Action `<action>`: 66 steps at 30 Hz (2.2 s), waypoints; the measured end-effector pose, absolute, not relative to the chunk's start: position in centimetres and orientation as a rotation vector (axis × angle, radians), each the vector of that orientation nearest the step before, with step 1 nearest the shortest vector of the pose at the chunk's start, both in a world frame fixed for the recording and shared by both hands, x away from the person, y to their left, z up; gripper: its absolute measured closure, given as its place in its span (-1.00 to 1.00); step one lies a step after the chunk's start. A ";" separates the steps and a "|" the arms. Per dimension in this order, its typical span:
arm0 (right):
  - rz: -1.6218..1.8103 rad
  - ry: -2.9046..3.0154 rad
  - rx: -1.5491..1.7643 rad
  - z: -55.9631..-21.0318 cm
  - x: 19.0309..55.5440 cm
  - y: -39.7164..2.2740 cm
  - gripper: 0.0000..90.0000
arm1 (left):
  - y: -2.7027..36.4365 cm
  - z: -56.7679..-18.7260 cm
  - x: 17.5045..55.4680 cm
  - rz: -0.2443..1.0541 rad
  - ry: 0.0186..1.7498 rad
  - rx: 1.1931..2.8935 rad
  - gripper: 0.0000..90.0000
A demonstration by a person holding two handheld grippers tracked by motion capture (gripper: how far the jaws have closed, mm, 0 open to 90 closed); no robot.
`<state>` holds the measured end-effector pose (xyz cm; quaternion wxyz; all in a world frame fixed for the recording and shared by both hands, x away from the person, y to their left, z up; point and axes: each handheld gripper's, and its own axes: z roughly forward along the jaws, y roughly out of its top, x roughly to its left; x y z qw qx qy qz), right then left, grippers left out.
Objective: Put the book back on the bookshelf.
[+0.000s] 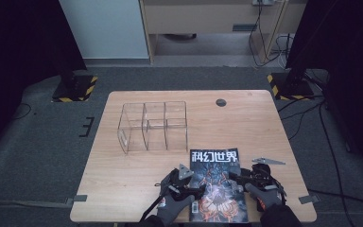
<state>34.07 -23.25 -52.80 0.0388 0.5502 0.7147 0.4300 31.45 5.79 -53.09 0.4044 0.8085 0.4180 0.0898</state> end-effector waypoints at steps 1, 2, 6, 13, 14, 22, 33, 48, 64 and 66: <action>1.323 2.185 1.688 -52.7 34.0 -23.3 -0.28 | 5.8 -53.1 31.4 0.229 1.056 2.041 -0.48; 1.331 2.181 1.692 -52.6 34.0 -23.3 -0.28 | 5.8 -53.1 31.4 0.231 1.054 2.039 -0.48; 1.396 2.155 1.703 -52.4 33.9 -23.6 -0.25 | 5.7 -53.1 31.4 0.232 1.052 2.038 -0.50; 1.557 2.132 1.717 -51.9 33.6 -23.9 -0.16 | 5.8 -53.2 31.4 0.228 1.049 2.037 -0.52; 1.546 2.148 1.699 -51.8 33.6 -23.7 -0.13 | 5.8 -53.2 31.4 0.229 1.048 2.037 -0.51; 1.470 2.308 1.654 -52.3 33.7 -22.4 -0.18 | 5.9 -53.2 31.4 0.220 1.044 2.034 -0.51; 1.386 2.395 1.558 -52.8 35.4 -21.6 -0.21 | 6.0 -53.3 31.6 0.218 1.036 2.027 -0.51; 1.318 2.372 1.569 -51.7 35.3 -22.1 0.78 | 6.1 -53.3 31.7 0.203 1.035 2.011 -0.51; 1.483 2.344 1.447 -49.8 33.9 -22.4 0.88 | 6.8 -52.9 32.0 0.173 1.064 1.940 -0.50; 1.514 2.328 1.434 -49.5 33.6 -22.6 0.88 | 7.0 -52.8 32.1 0.167 1.066 1.931 -0.50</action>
